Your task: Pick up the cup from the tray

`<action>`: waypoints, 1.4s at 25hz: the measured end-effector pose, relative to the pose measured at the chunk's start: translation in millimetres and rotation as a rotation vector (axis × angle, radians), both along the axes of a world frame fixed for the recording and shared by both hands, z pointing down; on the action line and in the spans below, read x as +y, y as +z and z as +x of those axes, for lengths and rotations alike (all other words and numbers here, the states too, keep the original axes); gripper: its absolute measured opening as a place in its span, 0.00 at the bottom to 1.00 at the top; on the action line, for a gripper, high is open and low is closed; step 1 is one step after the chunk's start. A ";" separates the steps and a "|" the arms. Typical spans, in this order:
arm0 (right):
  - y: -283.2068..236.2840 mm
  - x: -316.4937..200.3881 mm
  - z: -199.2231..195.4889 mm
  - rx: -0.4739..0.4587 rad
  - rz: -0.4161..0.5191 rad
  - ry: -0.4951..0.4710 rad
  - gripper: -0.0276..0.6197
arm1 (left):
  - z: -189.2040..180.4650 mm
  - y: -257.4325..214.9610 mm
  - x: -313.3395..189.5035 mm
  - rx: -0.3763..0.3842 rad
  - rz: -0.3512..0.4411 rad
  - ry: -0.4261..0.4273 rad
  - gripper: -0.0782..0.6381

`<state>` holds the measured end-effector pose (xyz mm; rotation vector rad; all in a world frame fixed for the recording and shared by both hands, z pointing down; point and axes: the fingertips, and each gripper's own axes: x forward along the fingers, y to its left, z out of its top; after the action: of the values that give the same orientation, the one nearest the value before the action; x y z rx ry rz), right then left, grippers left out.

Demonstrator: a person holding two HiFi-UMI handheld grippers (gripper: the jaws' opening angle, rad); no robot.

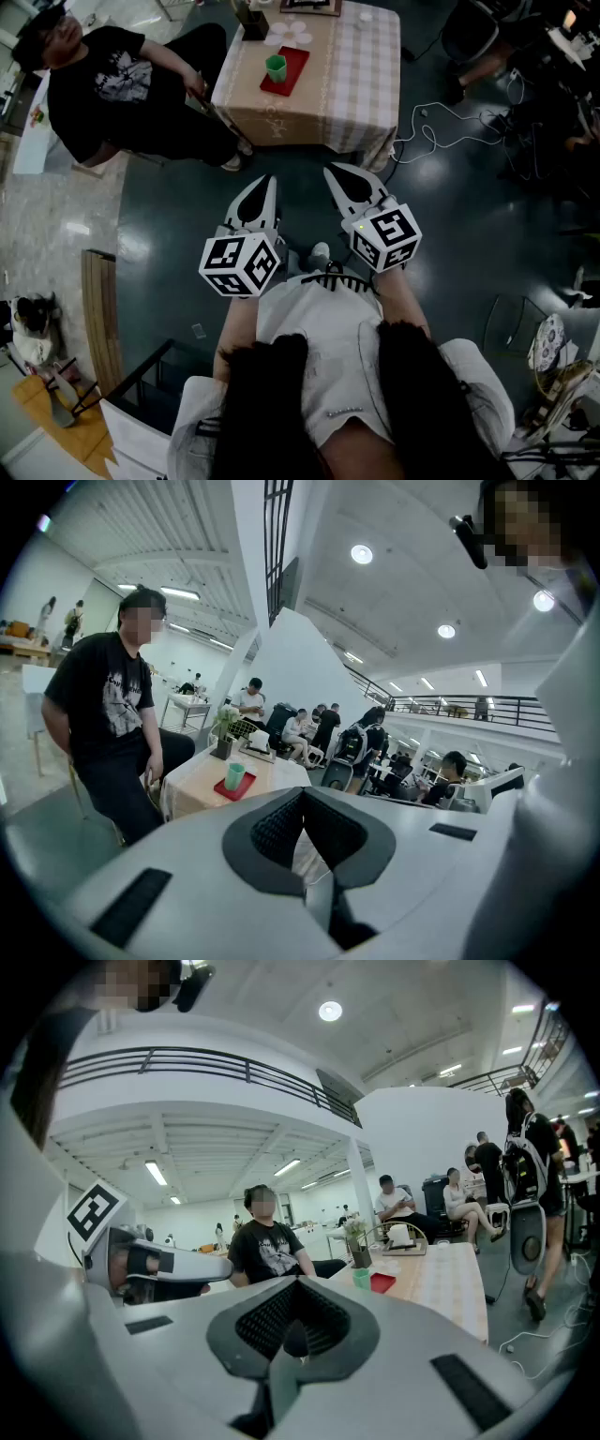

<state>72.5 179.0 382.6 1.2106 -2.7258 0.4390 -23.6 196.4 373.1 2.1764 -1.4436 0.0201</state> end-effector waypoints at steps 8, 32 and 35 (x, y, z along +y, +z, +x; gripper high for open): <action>4.0 4.4 0.6 0.022 0.007 -0.011 0.06 | 1.9 -0.8 2.5 0.025 0.004 -0.019 0.12; 4.0 -80.9 0.9 -0.061 0.053 -0.016 0.65 | -18.1 28.2 -77.3 0.008 -0.044 -0.046 0.12; 4.8 -112.4 -3.1 -0.056 0.050 0.006 0.66 | -26.7 31.6 -107.6 -0.007 -0.050 -0.041 0.12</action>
<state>69.4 66.7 387.4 1.2377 -2.7968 0.4136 -50.3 88.9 404.8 2.1080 -1.4763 0.0489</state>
